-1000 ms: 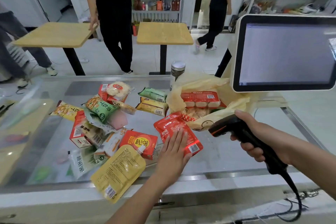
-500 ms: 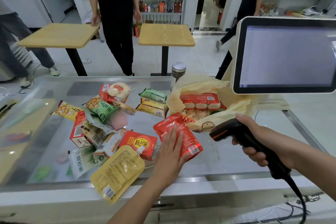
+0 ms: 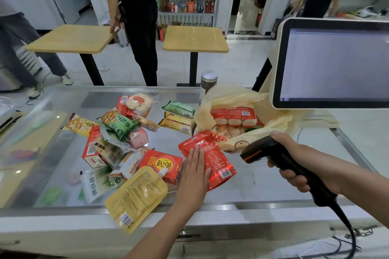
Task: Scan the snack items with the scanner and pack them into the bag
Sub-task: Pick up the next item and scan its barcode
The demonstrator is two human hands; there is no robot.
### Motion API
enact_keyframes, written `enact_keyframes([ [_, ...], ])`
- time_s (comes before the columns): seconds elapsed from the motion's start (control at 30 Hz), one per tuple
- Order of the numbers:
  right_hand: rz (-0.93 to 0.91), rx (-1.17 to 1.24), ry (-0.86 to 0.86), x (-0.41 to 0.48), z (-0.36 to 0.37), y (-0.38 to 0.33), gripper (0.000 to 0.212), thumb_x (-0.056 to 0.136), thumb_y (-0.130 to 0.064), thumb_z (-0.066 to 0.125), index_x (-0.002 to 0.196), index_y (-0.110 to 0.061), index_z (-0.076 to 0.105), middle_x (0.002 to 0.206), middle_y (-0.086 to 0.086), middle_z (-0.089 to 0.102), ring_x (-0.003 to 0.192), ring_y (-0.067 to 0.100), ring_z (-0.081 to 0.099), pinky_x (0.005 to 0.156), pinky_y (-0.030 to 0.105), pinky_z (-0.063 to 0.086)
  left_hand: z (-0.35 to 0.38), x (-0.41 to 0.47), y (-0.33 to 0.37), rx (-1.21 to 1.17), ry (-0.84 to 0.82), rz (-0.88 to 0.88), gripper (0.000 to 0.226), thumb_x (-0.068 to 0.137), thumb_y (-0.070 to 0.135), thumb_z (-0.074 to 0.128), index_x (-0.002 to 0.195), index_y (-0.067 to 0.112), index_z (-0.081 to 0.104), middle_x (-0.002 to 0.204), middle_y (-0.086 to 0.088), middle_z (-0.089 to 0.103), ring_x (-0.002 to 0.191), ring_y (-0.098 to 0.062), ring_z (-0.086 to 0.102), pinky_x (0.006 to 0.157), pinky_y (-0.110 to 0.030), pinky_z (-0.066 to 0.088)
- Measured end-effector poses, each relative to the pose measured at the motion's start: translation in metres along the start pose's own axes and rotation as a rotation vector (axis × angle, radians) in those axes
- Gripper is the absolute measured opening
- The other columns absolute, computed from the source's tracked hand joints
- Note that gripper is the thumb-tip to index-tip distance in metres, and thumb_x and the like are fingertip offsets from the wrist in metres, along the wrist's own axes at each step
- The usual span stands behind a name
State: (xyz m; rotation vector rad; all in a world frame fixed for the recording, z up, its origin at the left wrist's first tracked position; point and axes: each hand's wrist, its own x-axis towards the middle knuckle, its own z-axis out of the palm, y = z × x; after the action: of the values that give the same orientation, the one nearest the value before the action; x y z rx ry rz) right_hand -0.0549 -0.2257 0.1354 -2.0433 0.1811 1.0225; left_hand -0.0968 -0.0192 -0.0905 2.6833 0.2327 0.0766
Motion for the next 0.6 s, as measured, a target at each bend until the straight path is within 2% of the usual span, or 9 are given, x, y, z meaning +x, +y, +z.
enact_keyframes([
  [0.2,-0.003,-0.016,0.002,-0.006,-0.004,-0.008,0.073,0.081,-0.075,0.033,0.092,-0.006,0.053,0.052,0.001,0.037,0.037,0.013,0.029,0.035,0.019,0.026,0.000,0.000,0.002,0.030,0.003,-0.007,0.081,0.076,0.064,-0.024,0.147,0.024,-0.019,0.158,0.003,-0.015,0.136,-0.007,-0.028,0.111,-0.030,-0.012],
  [0.37,-0.012,-0.006,0.013,-0.016,-0.014,-0.015,0.074,0.079,-0.077,0.033,0.088,-0.006,0.053,0.052,0.002,0.035,0.037,0.013,0.028,0.035,0.018,0.025,0.003,0.003,0.003,0.056,0.012,-0.019,0.080,0.078,0.061,-0.024,0.148,0.022,-0.019,0.158,0.001,-0.014,0.139,-0.010,-0.024,0.113,-0.032,-0.009],
  [0.5,-0.030,-0.010,0.004,-0.024,-0.016,-0.020,0.077,0.076,-0.079,0.033,0.089,-0.006,0.056,0.051,0.002,0.034,0.036,0.013,0.026,0.035,0.018,0.024,0.005,0.004,0.003,0.044,0.034,-0.001,0.089,0.070,0.063,-0.037,0.147,0.021,-0.019,0.158,0.000,-0.014,0.141,-0.012,-0.022,0.120,-0.039,-0.001],
  [0.6,-0.050,-0.011,-0.034,-0.029,-0.011,-0.022,0.078,0.075,-0.079,0.034,0.090,-0.006,0.058,0.051,0.002,0.035,0.036,0.013,0.027,0.035,0.018,0.025,0.006,0.004,0.003,0.032,0.043,0.016,0.088,0.072,0.064,-0.036,0.147,0.020,-0.017,0.158,-0.001,-0.012,0.142,-0.013,-0.018,0.119,-0.038,0.000],
])
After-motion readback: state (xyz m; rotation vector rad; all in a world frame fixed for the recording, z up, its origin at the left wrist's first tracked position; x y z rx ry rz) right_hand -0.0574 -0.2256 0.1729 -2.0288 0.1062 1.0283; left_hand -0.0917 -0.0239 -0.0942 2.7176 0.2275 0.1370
